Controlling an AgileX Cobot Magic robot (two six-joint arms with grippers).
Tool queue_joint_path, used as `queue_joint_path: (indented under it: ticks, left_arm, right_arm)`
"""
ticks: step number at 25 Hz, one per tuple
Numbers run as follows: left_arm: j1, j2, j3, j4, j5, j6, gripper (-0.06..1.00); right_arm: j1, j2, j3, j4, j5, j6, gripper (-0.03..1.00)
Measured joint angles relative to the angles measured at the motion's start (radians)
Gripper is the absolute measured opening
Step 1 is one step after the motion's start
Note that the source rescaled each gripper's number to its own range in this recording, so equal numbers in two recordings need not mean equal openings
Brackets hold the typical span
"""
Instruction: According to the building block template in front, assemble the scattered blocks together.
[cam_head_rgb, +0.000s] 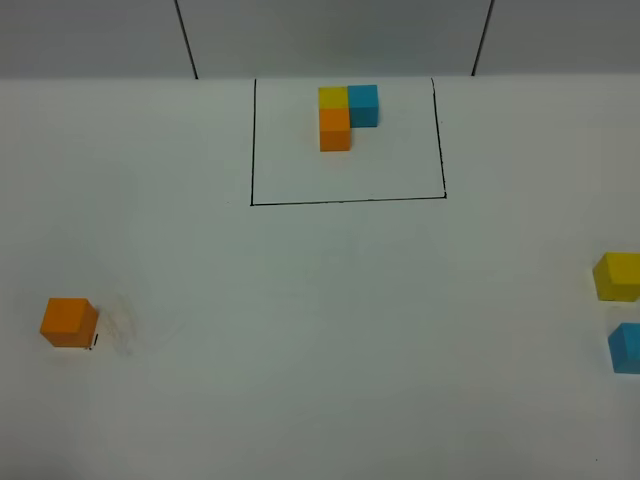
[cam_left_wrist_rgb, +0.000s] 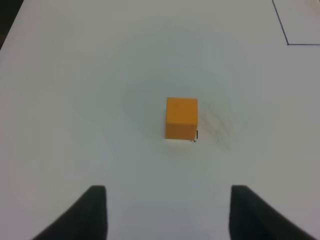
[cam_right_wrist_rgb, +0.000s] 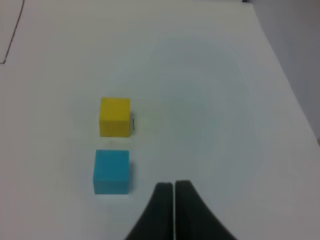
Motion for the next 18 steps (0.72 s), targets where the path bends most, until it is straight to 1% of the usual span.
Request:
queue_joint_path:
  ticks: [2, 4, 10, 15, 18]
  left_arm:
    - [0.000, 0.000, 0.000, 0.000, 0.000, 0.000, 0.84]
    - [0.000, 0.000, 0.000, 0.002, 0.000, 0.000, 0.87]
    - [0.000, 0.000, 0.000, 0.002, 0.000, -0.001, 0.87]
    - [0.000, 0.000, 0.000, 0.031, 0.000, -0.042, 0.87]
    - [0.000, 0.027, -0.003, 0.031, 0.000, -0.042, 0.87]
  right_arm:
    - [0.000, 0.000, 0.000, 0.000, 0.000, 0.000, 0.00]
    - [0.000, 0.000, 0.000, 0.000, 0.000, 0.000, 0.00]
    - [0.000, 0.000, 0.000, 0.000, 0.000, 0.000, 0.00]
    - [0.000, 0.000, 0.000, 0.000, 0.000, 0.000, 0.00]
    - [0.000, 0.000, 0.000, 0.000, 0.000, 0.000, 0.00]
